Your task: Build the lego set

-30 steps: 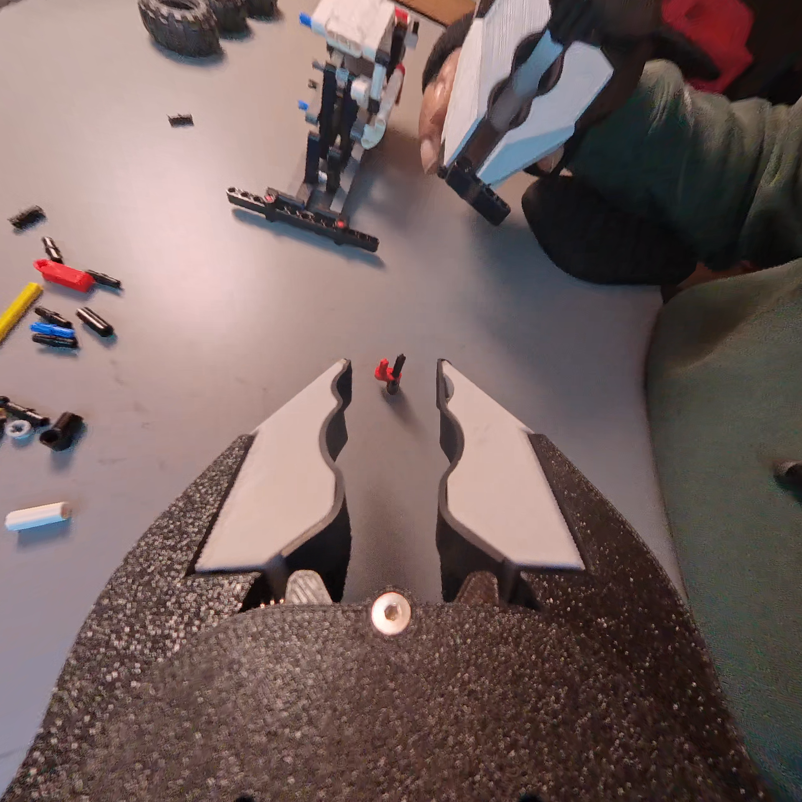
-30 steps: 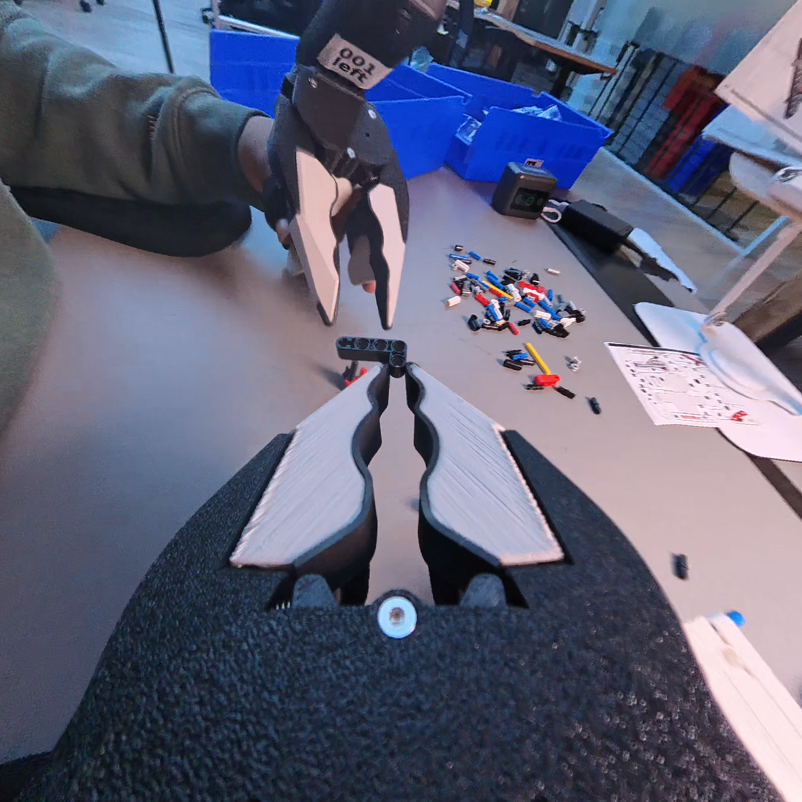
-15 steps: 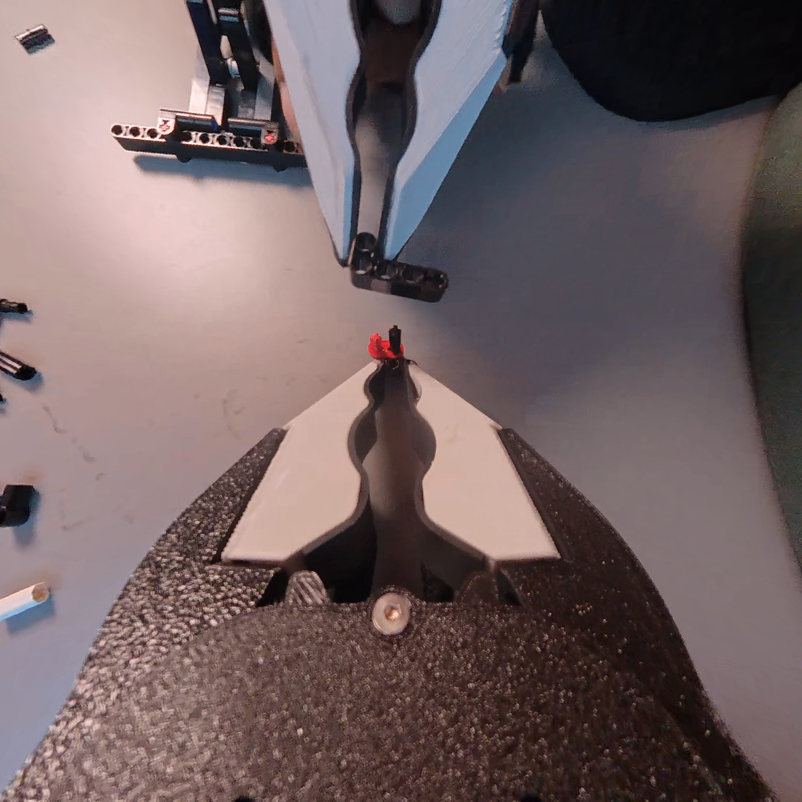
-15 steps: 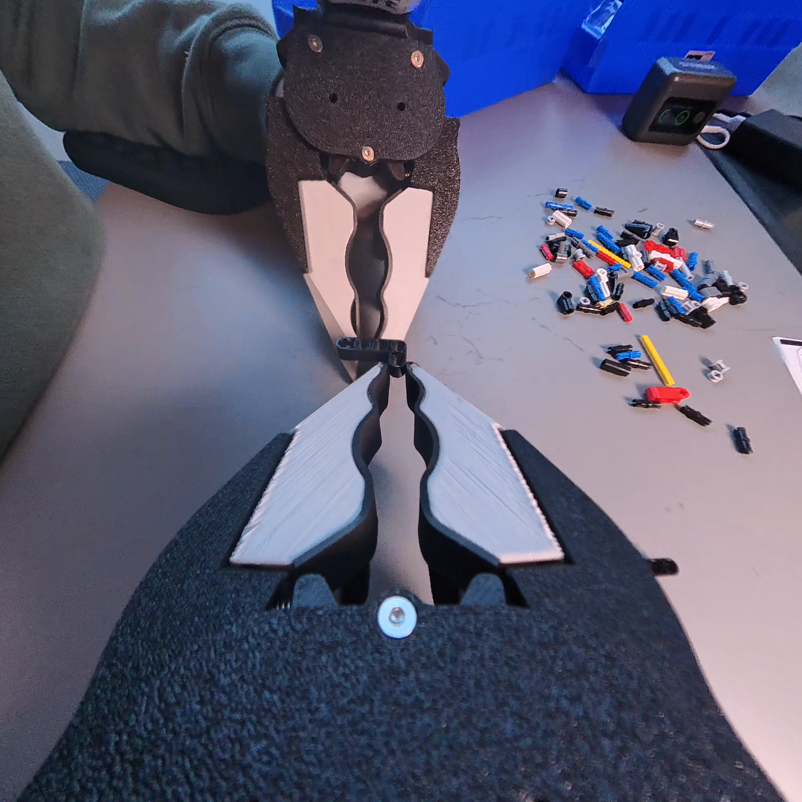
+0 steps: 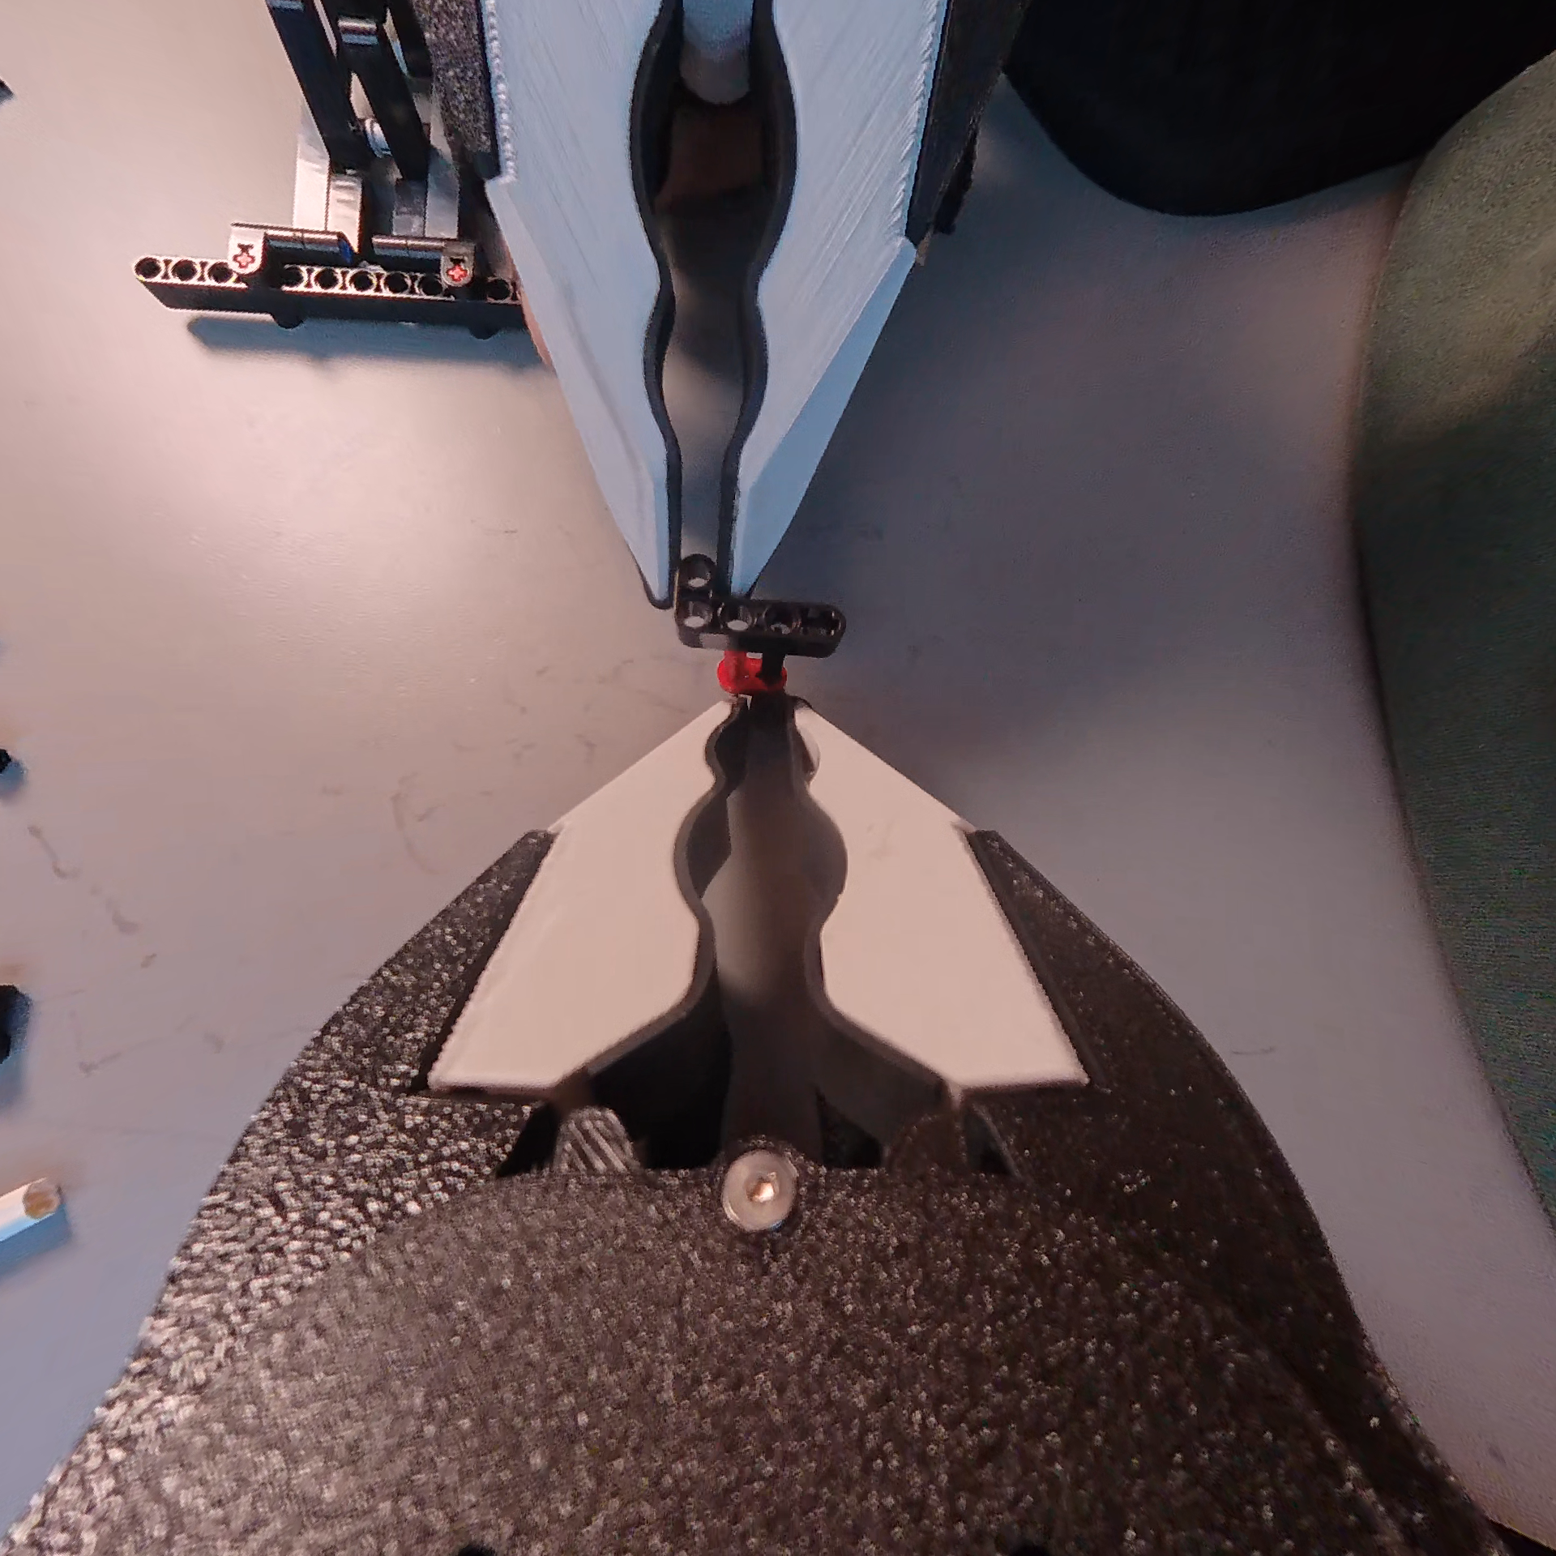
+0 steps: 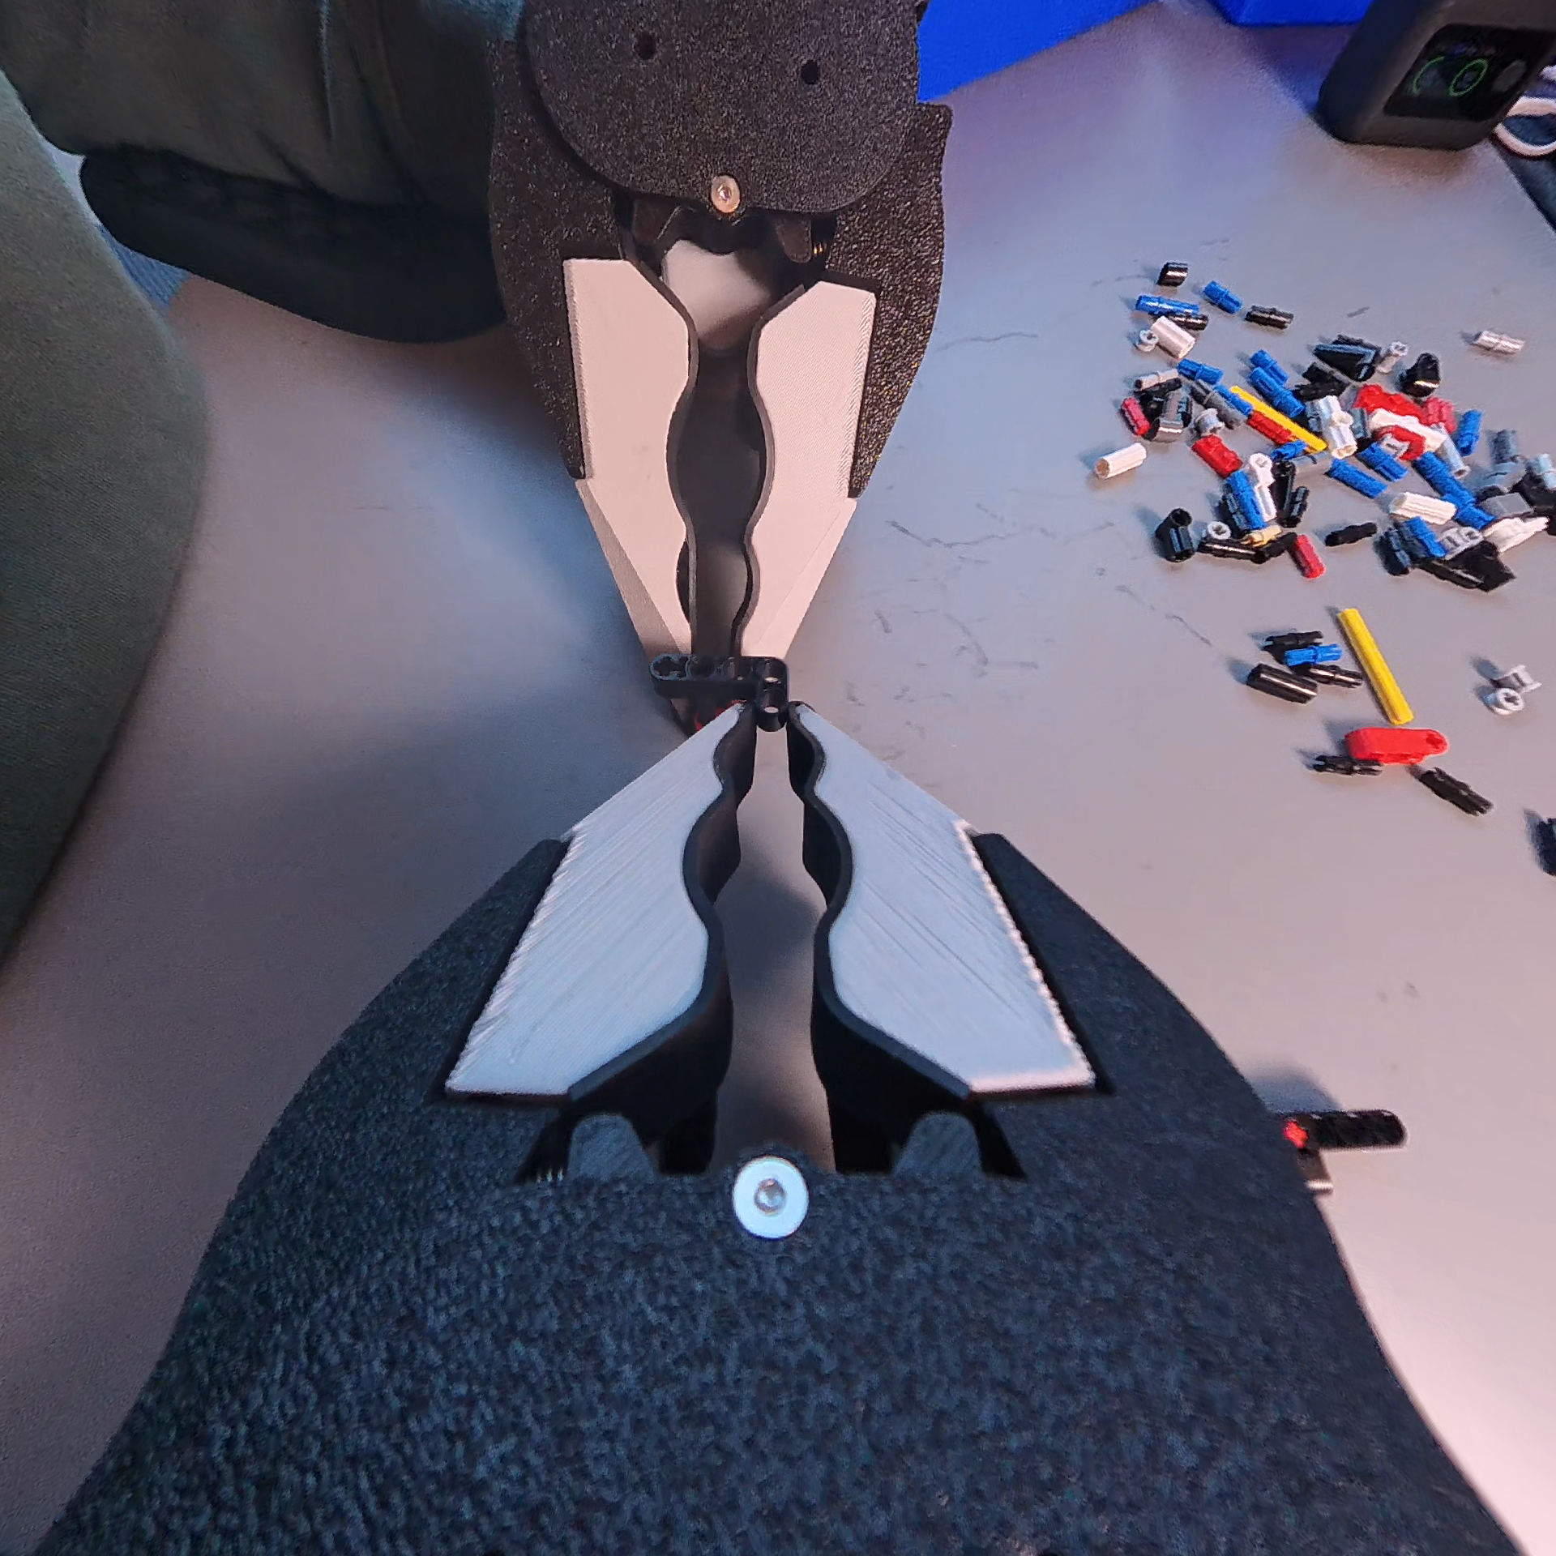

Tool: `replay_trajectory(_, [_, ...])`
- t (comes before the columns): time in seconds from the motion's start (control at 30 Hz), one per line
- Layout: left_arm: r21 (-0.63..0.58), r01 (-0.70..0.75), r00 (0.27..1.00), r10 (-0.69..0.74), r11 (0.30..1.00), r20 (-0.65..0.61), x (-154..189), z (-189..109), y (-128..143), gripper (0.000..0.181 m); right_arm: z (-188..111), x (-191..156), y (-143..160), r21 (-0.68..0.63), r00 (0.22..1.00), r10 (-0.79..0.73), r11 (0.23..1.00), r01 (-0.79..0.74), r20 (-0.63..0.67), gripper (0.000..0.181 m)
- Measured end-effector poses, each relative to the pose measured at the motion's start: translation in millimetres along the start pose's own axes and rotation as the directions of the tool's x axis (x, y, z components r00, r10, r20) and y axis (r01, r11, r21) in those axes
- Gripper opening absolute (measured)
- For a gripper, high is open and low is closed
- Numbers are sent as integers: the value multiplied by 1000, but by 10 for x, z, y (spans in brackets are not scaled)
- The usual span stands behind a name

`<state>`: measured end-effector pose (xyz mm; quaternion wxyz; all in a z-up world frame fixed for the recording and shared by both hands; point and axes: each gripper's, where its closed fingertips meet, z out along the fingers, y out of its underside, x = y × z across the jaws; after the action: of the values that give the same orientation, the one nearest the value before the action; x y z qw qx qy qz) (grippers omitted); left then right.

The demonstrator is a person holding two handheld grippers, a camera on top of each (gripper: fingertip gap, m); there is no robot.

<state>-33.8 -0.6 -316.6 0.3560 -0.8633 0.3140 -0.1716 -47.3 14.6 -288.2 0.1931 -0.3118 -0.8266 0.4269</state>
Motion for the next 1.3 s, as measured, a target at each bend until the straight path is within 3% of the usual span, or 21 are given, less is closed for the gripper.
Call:
replay_trajectory(0.53, [1, 11, 1000, -11, 1000, -12, 1, -2, 0, 7, 22, 19, 41, -33, 1000, -2, 999, 1, -16, 7])
replay_trajectory(0.73, [0, 6, 1000, -6, 1000, -20, 12, -4, 4, 7, 103, 2, 174, -142, 996, -77, 987, 72, -34, 7])
replay_trajectory(1.0, [1, 6, 1000, -6, 1000, -23, 14, -7, 6, 9, 122, 28, 228, -197, 988, -143, 972, 129, -61, 9])
replay_trajectory(1.3, [1, -1, 1000, 1, 1000, -16, 17, -12, 12, 10, 55, -15, 169, -155, 991, -122, 981, 113, -48, 22])
